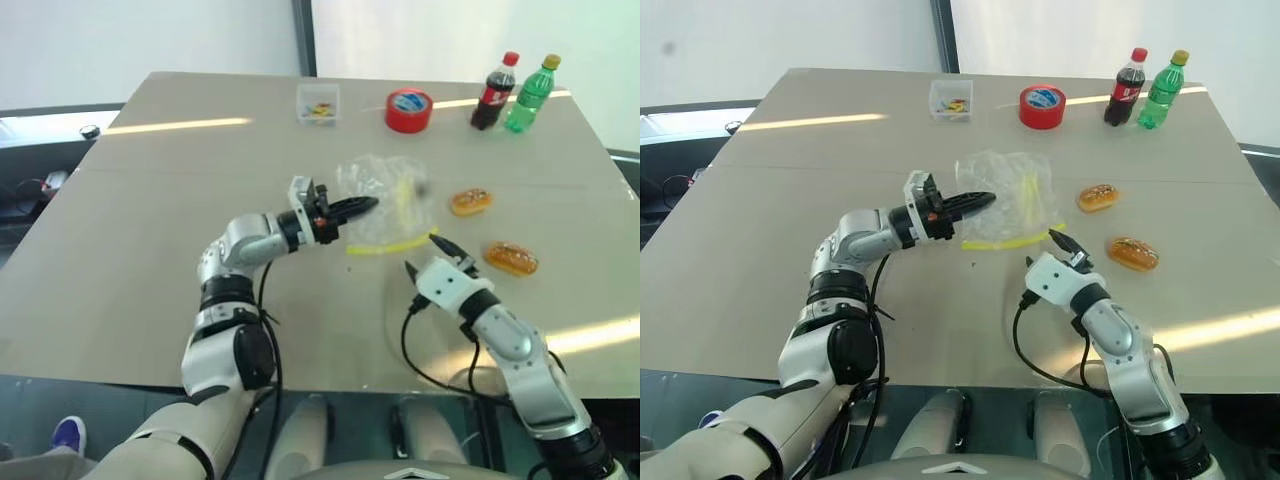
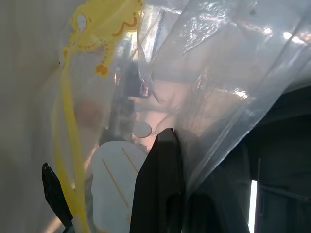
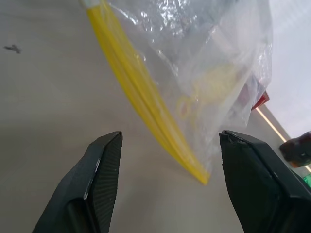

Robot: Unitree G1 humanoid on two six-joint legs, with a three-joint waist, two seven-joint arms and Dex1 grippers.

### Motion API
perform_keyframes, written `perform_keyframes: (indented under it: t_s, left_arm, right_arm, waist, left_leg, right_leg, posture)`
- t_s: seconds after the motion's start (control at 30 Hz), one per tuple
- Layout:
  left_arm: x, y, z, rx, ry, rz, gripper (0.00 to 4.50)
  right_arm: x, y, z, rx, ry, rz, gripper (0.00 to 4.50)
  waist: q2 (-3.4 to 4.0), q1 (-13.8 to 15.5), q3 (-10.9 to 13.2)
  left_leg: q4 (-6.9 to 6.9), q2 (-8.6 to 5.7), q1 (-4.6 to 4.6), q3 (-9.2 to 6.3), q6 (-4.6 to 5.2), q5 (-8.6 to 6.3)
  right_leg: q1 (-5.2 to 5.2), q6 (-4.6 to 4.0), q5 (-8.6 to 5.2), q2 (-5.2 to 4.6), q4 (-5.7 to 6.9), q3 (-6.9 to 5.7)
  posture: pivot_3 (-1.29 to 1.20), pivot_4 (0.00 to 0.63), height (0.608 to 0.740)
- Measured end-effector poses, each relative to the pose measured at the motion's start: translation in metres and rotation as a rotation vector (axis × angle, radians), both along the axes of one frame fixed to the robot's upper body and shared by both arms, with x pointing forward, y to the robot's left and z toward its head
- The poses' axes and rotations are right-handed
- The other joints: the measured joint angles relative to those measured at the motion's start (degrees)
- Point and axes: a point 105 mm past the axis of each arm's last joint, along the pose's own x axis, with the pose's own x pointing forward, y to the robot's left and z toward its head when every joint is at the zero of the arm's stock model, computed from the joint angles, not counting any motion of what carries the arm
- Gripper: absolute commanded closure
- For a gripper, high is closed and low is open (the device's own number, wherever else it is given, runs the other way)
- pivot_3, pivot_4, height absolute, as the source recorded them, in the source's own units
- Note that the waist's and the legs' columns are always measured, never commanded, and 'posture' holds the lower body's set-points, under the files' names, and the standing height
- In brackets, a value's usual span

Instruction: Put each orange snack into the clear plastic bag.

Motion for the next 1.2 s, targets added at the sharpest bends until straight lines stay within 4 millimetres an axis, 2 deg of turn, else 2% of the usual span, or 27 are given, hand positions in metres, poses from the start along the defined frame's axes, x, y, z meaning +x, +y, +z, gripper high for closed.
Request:
perform_keyframes:
  t_s: [0.17,0.33,0.47,0.53,0.57,0.77,1.0,1.2]
  left_arm:
    - [0.003,0.0,0.002,-0.004,0.025,-0.027,4.45]
    - [0.003,-0.002,0.002,0.004,0.032,-0.039,4.45]
    - [0.003,-0.002,0.003,0.004,0.031,-0.039,4.45]
    - [0.003,-0.002,0.003,0.007,0.029,-0.035,4.5]
    - [0.004,-0.002,0.003,0.006,0.031,-0.031,4.5]
    - [0.007,-0.002,0.006,0.006,0.033,0.002,4.5]
    - [0.01,0.001,0.004,0.018,0.038,0.042,4.5]
    - [0.01,0.006,-0.002,0.012,0.058,0.073,4.5]
  right_arm:
    - [0.032,0.007,-0.017,0.017,-0.024,-0.134,1.27]
    - [0.054,0.015,-0.01,0.085,-0.115,-0.239,1.27]
    - [0.064,0.006,0.001,0.163,-0.178,-0.342,1.27]
    - [0.065,-0.003,0.003,0.18,-0.198,-0.374,1.86]
    - [0.065,-0.007,0.004,0.184,-0.208,-0.385,1.86]
    - [0.06,-0.024,0.011,0.166,-0.26,-0.386,4.43]
    - [0.048,-0.031,0.03,0.068,-0.322,-0.298,4.43]
    - [0.043,-0.034,0.037,-0.001,-0.338,-0.245,4.43]
  waist:
    - [0.0,-0.1,0.0]
    - [0.0,-0.1,0.0]
    - [0.0,-0.1,0.0]
    - [0.0,-0.2,0.0]
    - [0.0,-0.2,0.0]
    - [0.0,-0.2,0.0]
    - [0.0,-0.2,0.0]
    - [0.01,-0.2,0.0]
  left_leg:
    - [-0.05,0.01,-0.02,0.0,-0.01,0.01]
    - [-0.06,0.01,-0.08,0.02,-0.02,0.02]
    - [-0.06,0.01,-0.09,0.02,-0.01,0.02]
    - [-0.06,-0.01,-0.1,0.03,-0.01,0.01]
    - [-0.06,-0.01,-0.1,0.03,-0.01,0.01]
    - [-0.05,-0.02,-0.09,0.06,0.0,0.02]
    - [-0.05,-0.02,-0.09,0.1,0.0,0.02]
    - [-0.03,-0.02,-0.07,0.12,0.01,0.03]
  right_leg:
    - [-0.06,-0.01,0.01,0.01,0.01,0.0]
    - [-0.13,-0.02,0.01,-0.03,0.01,0.03]
    - [-0.16,-0.02,0.01,-0.04,0.02,0.03]
    - [-0.16,-0.02,0.01,-0.04,0.01,0.04]
    - [-0.16,-0.02,0.01,-0.04,0.01,0.04]
    - [-0.17,-0.02,0.01,-0.04,0.07,0.07]
    - [-0.18,-0.02,0.01,-0.03,0.1,0.09]
    - [-0.18,-0.02,0.01,-0.03,0.14,0.11]
  posture:
    - [0.0,0.15,0.74]
    - [0.0,0.15,0.74]
    - [0.0,0.15,0.74]
    - [0.0,0.15,0.74]
    - [0.0,0.15,0.74]
    - [0.0,0.15,0.74]
    - [0.0,0.15,0.74]
    - [0.0,0.15,0.74]
